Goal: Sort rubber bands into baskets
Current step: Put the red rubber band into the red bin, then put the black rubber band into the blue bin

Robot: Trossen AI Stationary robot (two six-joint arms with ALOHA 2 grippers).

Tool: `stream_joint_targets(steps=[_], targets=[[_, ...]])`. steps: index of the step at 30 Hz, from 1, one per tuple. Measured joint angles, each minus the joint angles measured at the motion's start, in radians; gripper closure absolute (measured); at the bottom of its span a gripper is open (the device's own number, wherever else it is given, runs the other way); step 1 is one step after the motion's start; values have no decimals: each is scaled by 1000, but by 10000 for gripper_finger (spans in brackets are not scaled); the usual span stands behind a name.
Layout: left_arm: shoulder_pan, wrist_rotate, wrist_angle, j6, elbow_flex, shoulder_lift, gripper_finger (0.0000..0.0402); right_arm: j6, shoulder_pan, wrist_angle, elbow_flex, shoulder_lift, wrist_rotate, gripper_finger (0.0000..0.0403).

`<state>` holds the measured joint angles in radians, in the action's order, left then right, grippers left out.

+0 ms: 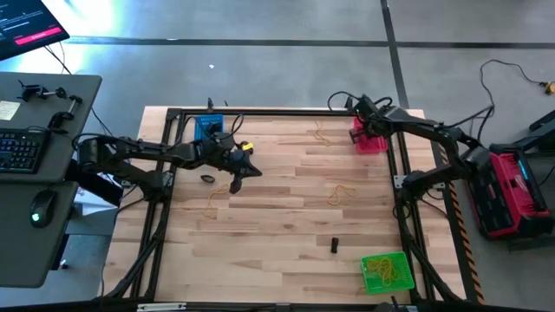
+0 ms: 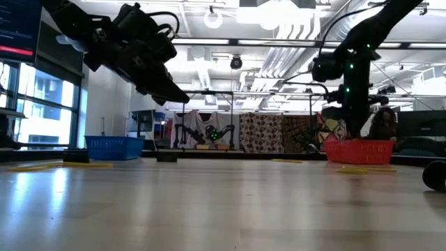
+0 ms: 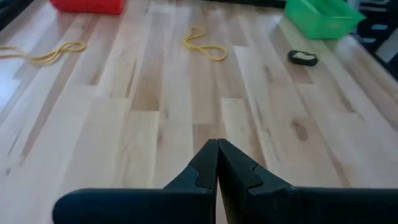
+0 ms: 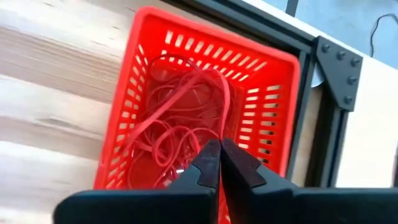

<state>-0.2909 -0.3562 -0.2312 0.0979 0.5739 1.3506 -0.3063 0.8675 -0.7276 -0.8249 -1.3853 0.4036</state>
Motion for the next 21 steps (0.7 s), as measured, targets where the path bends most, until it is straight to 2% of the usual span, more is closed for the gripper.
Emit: stream_joint_targets(steps=[4,11,14,17,21], targets=[[0,46,28,-15,0,0,401,11,-21,-70,-54,0,5,374],[7,54,53,-16,0,0,401,-7,-30,-80,-78,1,8,274],[18,61,53,-11,0,0,401,13,-23,-78,-78,1,-2,251],[34,100,53,5,0,0,401,73,-25,-77,-78,2,-89,265],[48,107,55,17,0,0,401,129,-67,-79,-78,23,-188,345]])
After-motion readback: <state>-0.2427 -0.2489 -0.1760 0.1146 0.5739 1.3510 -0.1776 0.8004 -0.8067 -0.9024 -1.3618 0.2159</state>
